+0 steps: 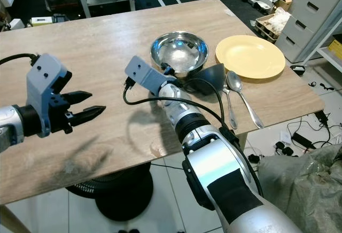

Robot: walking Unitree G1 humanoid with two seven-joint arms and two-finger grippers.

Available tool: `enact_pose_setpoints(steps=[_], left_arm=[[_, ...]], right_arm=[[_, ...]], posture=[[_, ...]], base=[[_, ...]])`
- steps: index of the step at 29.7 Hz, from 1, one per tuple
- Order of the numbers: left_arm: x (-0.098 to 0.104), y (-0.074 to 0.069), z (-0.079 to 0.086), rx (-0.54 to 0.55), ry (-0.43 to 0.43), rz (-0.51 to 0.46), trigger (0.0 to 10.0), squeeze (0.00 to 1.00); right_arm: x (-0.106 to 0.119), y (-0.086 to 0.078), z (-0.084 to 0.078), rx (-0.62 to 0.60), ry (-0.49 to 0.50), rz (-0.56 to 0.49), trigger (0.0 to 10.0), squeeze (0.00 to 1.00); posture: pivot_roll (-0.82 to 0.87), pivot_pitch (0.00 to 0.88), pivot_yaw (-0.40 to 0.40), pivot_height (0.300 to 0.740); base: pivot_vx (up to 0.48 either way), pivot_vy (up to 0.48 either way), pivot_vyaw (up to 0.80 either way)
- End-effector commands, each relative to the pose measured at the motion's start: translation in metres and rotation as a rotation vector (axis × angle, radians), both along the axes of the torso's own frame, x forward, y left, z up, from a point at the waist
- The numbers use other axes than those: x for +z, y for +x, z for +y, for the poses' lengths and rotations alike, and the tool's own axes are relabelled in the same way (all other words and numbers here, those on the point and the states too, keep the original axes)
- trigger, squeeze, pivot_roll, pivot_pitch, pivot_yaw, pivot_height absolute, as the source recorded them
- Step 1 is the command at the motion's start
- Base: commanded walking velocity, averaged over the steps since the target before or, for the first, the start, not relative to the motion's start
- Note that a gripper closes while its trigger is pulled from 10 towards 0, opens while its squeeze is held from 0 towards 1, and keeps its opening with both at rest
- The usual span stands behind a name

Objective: Setting the table

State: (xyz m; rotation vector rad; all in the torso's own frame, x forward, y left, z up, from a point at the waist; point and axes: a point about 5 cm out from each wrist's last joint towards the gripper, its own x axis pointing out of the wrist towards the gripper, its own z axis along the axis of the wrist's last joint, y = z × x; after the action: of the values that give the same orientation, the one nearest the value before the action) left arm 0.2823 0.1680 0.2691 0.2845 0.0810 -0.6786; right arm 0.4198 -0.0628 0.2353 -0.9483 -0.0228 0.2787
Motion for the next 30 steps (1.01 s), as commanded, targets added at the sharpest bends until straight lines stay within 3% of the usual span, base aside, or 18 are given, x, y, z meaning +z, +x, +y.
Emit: enact_pose_setpoints(steps=[1, 3, 4, 5, 6, 7, 25, 30], left_arm=[[-0.002, -0.003, 0.001, 0.001, -0.004, 0.012, 10.0, 0.0], [-0.002, -0.003, 0.001, 0.001, -0.005, 0.012, 10.0, 0.0], [-0.002, -0.003, 0.001, 0.002, -0.006, 0.013, 10.0, 0.0], [-0.002, -0.003, 0.001, 0.002, -0.006, 0.013, 10.0, 0.0], [-0.002, -0.003, 0.001, 0.003, -0.009, 0.014, 10.0, 0.0], [-0.002, -0.002, 0.001, 0.003, -0.012, 0.014, 10.0, 0.0], [-0.001, 0.001, 0.0, 0.017, -0.028, 0.01, 10.0, 0.0], [-0.001, 0.003, -0.001, 0.025, -0.037, 0.004, 10.0, 0.0]], right_arm=[[-0.008, -0.001, 0.001, 0.01, -0.027, 0.068, 8.9, 0.0], [-0.009, -0.001, 0.001, 0.013, -0.033, 0.074, 8.9, 0.0], [-0.01, -0.001, 0.0, 0.014, -0.039, 0.076, 4.7, 0.0], [-0.01, -0.001, 0.0, 0.014, -0.039, 0.076, 4.7, 0.0], [-0.01, -0.001, 0.0, 0.014, -0.044, 0.076, 1.7, 0.0], [-0.009, -0.001, -0.001, 0.012, -0.044, 0.07, 0.0, 0.0], [0.002, 0.001, -0.004, -0.023, -0.018, -0.023, 0.0, 0.0], [0.018, 0.001, 0.006, 0.044, 0.105, -0.062, 0.0, 0.0]], posture=[[0.33, 0.17, 0.126, 0.74], [0.33, 0.17, 0.126, 0.74], [0.33, 0.17, 0.126, 0.74], [0.33, 0.17, 0.126, 0.74], [0.32, 0.17, 0.127, 0.74], [0.32, 0.168, 0.127, 0.74], [0.32, 0.158, 0.13, 0.74], [0.31, 0.156, 0.127, 0.74]], base=[[0.0, 0.0, 0.0], [0.0, 0.0, 0.0], [0.0, 0.0, 0.0], [0.0, 0.0, 0.0], [0.0, 0.0, 0.0], [0.0, 0.0, 0.0], [0.0, 0.0, 0.0], [0.0, 0.0, 0.0]])
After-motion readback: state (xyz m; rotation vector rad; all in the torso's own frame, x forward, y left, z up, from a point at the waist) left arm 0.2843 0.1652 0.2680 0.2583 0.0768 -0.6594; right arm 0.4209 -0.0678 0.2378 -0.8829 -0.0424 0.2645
